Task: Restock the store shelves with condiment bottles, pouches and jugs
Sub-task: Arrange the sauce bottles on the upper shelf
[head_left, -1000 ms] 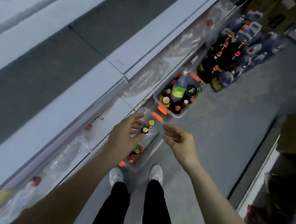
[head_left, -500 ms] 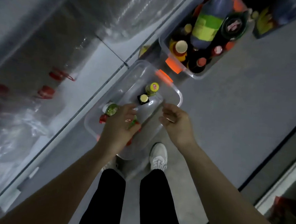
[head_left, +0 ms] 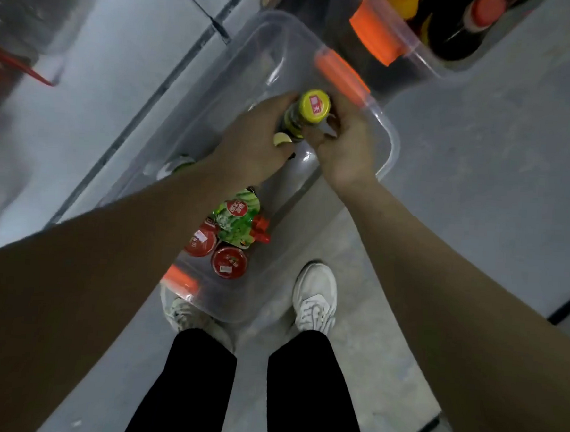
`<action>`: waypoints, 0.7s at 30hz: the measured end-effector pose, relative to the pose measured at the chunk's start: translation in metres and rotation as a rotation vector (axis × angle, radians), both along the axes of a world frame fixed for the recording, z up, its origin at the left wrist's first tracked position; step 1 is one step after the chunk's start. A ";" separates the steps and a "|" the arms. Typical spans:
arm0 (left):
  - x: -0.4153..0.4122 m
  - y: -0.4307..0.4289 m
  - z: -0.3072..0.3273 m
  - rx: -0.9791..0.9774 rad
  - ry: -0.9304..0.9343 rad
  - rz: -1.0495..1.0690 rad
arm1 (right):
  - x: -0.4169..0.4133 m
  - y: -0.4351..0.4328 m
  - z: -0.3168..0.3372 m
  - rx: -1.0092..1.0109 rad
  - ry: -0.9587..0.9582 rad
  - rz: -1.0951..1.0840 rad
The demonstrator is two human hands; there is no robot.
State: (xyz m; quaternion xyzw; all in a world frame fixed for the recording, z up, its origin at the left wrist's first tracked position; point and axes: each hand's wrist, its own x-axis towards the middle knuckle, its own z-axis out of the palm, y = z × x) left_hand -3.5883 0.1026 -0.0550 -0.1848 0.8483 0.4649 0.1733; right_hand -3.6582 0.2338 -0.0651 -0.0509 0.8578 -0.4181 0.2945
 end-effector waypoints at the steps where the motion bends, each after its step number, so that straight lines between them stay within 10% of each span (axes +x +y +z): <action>1: -0.003 0.001 -0.007 0.010 0.002 -0.009 | 0.000 -0.002 -0.008 -0.011 0.008 0.001; 10: -0.002 -0.006 -0.016 0.106 -0.020 -0.069 | -0.001 0.004 -0.007 -0.024 0.062 0.040; 21: 0.007 0.016 0.104 0.351 -0.063 0.045 | -0.024 0.028 0.159 -0.203 0.044 0.015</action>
